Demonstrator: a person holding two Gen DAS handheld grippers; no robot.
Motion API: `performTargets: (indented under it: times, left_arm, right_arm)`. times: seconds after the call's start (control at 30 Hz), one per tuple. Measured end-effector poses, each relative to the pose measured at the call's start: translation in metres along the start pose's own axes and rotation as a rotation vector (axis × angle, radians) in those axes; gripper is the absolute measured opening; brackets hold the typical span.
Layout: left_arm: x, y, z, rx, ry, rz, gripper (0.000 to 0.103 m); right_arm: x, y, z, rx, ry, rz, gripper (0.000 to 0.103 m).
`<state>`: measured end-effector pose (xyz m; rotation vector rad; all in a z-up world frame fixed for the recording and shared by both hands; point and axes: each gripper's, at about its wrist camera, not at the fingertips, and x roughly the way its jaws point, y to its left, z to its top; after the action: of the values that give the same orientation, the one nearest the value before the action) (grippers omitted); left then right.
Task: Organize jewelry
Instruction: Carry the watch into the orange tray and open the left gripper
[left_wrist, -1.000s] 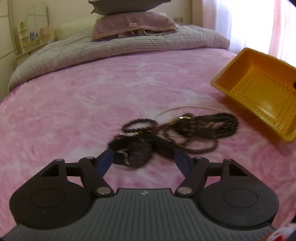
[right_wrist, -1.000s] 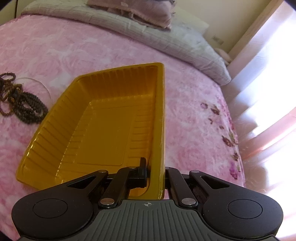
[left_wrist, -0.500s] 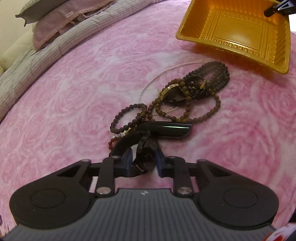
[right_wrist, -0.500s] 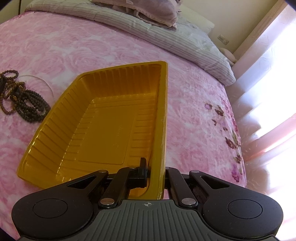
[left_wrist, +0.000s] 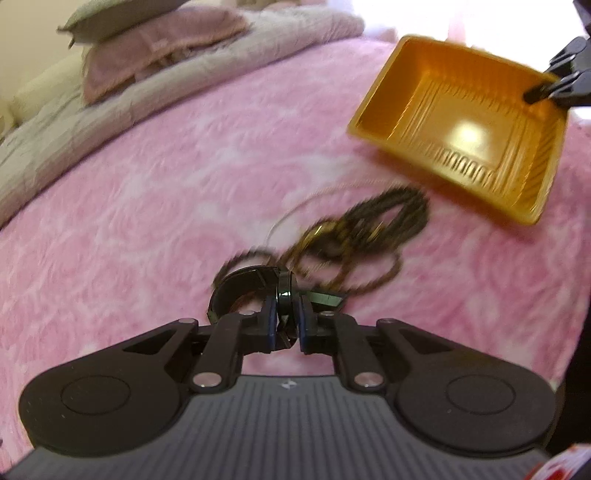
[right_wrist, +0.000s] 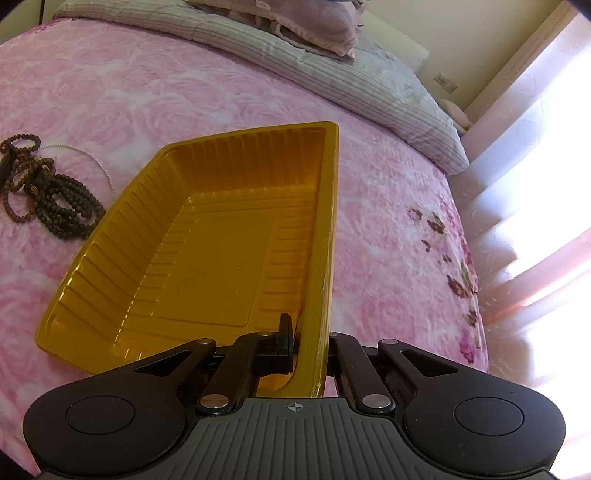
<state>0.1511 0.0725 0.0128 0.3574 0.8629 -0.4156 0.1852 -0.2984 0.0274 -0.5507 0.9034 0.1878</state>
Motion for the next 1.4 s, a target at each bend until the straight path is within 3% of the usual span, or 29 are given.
performTargets:
  times: [0.2, 0.47, 0.73, 1.0, 1.13, 1.4]
  left_arm:
    - [0.003, -0.049, 0.045, 0.042, -0.075, -0.112, 0.010]
    - [0.041, -0.123, 0.095, 0.083, -0.115, -0.253, 0.010]
    - [0.064, -0.151, 0.115, 0.098, -0.107, -0.316, 0.010]
    - [0.072, -0.170, 0.118, 0.097, -0.095, -0.326, 0.012]
    - [0.066, -0.163, 0.115, 0.051, -0.134, -0.337, 0.027]
    - [0.042, -0.104, 0.081, -0.027, -0.156, -0.202, 0.029]
  right_arm:
    - [-0.001, 0.000, 0.000, 0.000, 0.001, -0.001, 0.004]
    - [0.001, -0.001, -0.001, 0.013, 0.009, 0.001, 0.004]
    - [0.002, 0.000, -0.001, 0.019, 0.012, 0.006, 0.004]
    - [0.004, -0.001, -0.002, 0.031, 0.011, 0.013, 0.004]
    - [0.006, 0.001, -0.004, 0.026, 0.015, 0.011, 0.004]
    - [0.006, 0.001, -0.005, 0.037, 0.015, 0.014, 0.004]
